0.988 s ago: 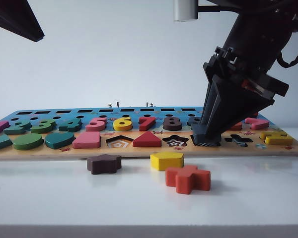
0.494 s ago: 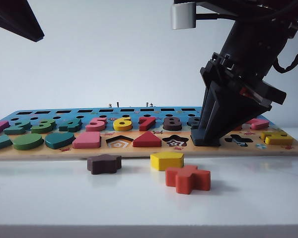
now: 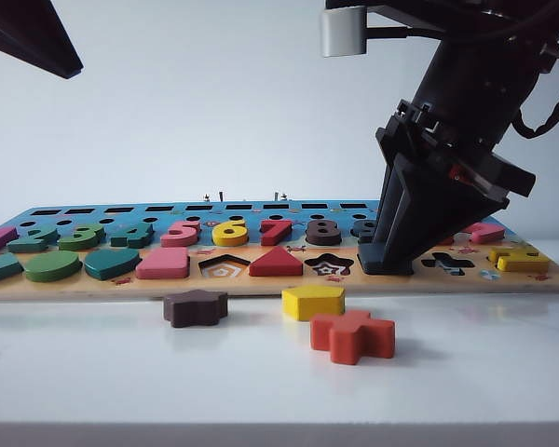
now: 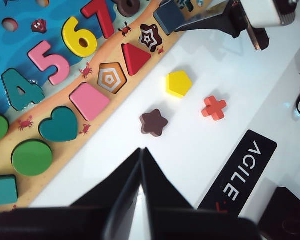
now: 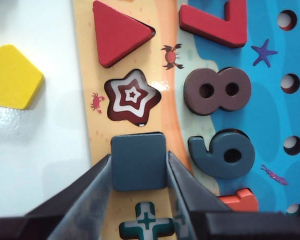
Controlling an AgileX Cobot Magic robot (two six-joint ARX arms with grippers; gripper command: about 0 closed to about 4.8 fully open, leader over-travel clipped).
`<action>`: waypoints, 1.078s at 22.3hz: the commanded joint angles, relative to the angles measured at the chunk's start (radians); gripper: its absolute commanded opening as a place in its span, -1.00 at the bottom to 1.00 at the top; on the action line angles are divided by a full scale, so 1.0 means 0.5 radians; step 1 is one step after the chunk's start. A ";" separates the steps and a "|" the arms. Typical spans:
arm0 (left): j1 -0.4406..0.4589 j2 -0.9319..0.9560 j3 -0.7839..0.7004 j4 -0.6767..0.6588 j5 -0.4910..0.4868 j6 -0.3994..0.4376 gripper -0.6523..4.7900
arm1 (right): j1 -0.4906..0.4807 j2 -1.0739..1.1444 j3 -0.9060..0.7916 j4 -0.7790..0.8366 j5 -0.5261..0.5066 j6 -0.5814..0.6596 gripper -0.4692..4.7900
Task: Insert the cube into the slot.
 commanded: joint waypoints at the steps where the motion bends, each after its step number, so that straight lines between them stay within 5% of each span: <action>1: -0.001 -0.005 0.008 0.014 0.010 -0.004 -0.70 | 0.003 -0.007 0.008 0.027 -0.064 0.031 -0.25; 24: -0.001 -0.005 0.008 0.013 0.010 -0.005 -0.70 | 0.005 -0.027 0.009 0.019 -0.061 0.168 -0.12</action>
